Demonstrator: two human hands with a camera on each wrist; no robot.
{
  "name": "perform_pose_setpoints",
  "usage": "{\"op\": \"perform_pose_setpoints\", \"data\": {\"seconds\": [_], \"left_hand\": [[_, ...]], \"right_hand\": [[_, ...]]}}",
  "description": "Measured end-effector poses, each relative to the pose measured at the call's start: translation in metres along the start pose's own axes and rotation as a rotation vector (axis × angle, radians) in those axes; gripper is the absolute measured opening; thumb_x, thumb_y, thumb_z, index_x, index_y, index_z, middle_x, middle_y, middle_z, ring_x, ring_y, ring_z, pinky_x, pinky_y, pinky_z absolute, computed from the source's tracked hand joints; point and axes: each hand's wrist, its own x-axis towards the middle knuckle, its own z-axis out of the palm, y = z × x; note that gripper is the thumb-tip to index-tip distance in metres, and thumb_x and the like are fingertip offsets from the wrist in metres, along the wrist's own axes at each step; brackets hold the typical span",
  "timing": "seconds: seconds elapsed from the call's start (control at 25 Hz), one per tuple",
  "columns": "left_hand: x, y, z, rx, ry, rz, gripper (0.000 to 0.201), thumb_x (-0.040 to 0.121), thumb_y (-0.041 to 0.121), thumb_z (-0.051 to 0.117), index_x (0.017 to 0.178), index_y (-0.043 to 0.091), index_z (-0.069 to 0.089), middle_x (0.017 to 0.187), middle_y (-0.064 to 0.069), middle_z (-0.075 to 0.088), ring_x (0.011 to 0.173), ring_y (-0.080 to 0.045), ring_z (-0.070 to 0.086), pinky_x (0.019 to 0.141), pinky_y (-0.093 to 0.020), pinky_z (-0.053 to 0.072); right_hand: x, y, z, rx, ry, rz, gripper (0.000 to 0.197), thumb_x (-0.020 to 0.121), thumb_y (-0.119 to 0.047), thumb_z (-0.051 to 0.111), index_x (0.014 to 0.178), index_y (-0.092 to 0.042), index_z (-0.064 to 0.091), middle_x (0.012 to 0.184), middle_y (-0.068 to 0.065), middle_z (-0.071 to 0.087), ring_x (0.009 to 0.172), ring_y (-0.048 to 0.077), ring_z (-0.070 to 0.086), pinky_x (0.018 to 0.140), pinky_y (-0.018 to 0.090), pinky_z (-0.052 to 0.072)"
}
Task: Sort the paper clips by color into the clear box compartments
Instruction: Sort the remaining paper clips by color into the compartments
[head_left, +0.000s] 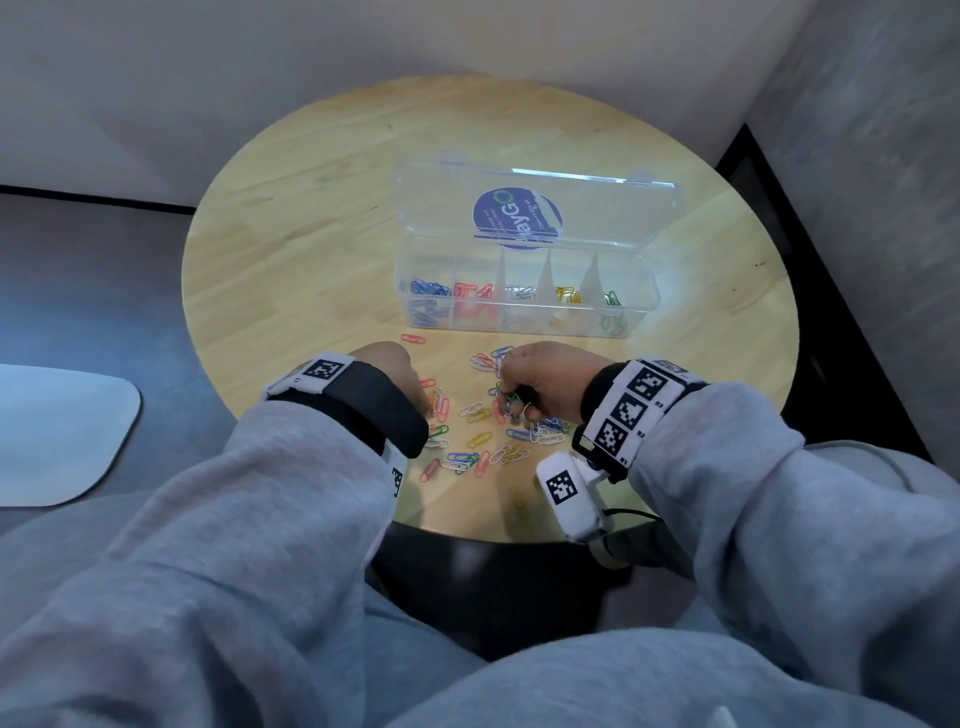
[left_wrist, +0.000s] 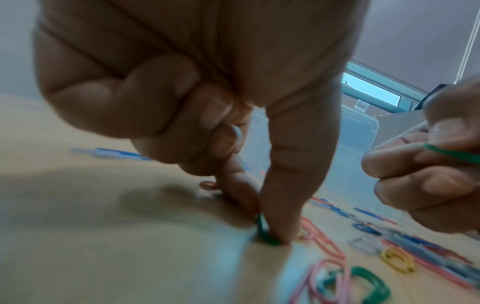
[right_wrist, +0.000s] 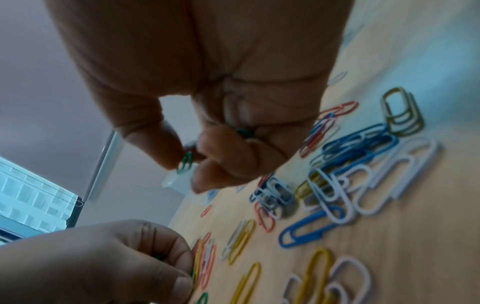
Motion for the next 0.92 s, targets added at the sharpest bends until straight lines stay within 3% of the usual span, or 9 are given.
{"op": "perform_pose_setpoints", "data": {"seconds": [0.16, 0.24, 0.4, 0.6, 0.68, 0.8, 0.92], "left_hand": [[0.000, -0.001, -0.001, -0.031, 0.007, 0.025, 0.029, 0.046, 0.032, 0.074, 0.067, 0.013, 0.068, 0.072, -0.005, 0.071, 0.069, -0.023, 0.069, 0.069, -0.035, 0.057], [-0.002, 0.000, 0.000, -0.033, 0.018, 0.031, 0.028, 0.048, 0.030, 0.074, 0.069, 0.013, 0.067, 0.071, -0.005, 0.069, 0.068, -0.023, 0.067, 0.064, -0.031, 0.054], [0.000, 0.000, 0.004, -0.032, 0.022, 0.051, 0.026, 0.051, 0.028, 0.074, 0.070, 0.011, 0.068, 0.067, -0.003, 0.066, 0.062, -0.021, 0.062, 0.057, -0.025, 0.046], [0.001, -0.002, 0.006, -0.031, 0.006, 0.082, 0.025, 0.051, 0.023, 0.067, 0.072, 0.010, 0.070, 0.063, -0.001, 0.062, 0.059, -0.021, 0.058, 0.056, -0.026, 0.045], [0.000, -0.005, 0.004, -0.061, -0.005, 0.109, 0.024, 0.051, 0.026, 0.067, 0.068, 0.010, 0.069, 0.061, -0.001, 0.059, 0.058, -0.021, 0.056, 0.057, -0.027, 0.044], [-0.007, -0.007, -0.008, -0.255, -0.038, 0.158, 0.016, 0.071, 0.027, 0.072, 0.065, 0.014, 0.064, 0.055, 0.003, 0.056, 0.057, -0.019, 0.049, 0.064, -0.026, 0.039], [-0.012, -0.009, -0.020, -0.567, -0.067, 0.202, 0.027, 0.078, 0.009, 0.068, 0.058, 0.014, 0.051, 0.049, 0.003, 0.052, 0.049, -0.017, 0.037, 0.054, -0.023, 0.027]], "right_hand": [[0.000, 0.005, -0.002, 0.103, -0.055, -0.015, 0.028, 0.088, 0.012, 0.035, 0.074, -0.011, 0.044, 0.064, 0.012, 0.048, 0.048, 0.017, 0.047, 0.034, 0.017, 0.035], [-0.001, 0.003, -0.002, 0.122, -0.055, 0.001, 0.029, 0.089, 0.011, 0.031, 0.080, -0.008, 0.050, 0.062, 0.011, 0.046, 0.053, 0.020, 0.046, 0.035, 0.017, 0.039], [-0.003, 0.001, -0.006, 0.220, 0.021, 0.017, 0.033, 0.090, 0.005, 0.026, 0.073, -0.005, 0.052, 0.068, 0.011, 0.044, 0.058, 0.020, 0.047, 0.038, 0.016, 0.043], [-0.008, 0.000, -0.016, 0.288, 0.041, 0.039, 0.027, 0.094, -0.004, 0.035, 0.073, -0.007, 0.051, 0.069, 0.006, 0.046, 0.059, 0.015, 0.045, 0.040, 0.017, 0.041], [-0.008, 0.002, -0.017, 0.232, 0.066, 0.019, 0.020, 0.092, -0.002, 0.042, 0.074, -0.008, 0.048, 0.066, 0.005, 0.041, 0.055, 0.014, 0.040, 0.037, 0.015, 0.035], [-0.007, 0.006, -0.020, 0.075, 0.078, -0.034, 0.020, 0.088, 0.000, 0.050, 0.072, -0.012, 0.049, 0.062, 0.004, 0.039, 0.048, 0.011, 0.036, 0.036, 0.015, 0.029], [-0.011, 0.004, -0.016, -0.337, 0.023, -0.116, 0.019, 0.081, -0.008, 0.066, 0.071, -0.022, 0.058, 0.055, -0.006, 0.045, 0.051, 0.009, 0.038, 0.046, 0.018, 0.032]]}}
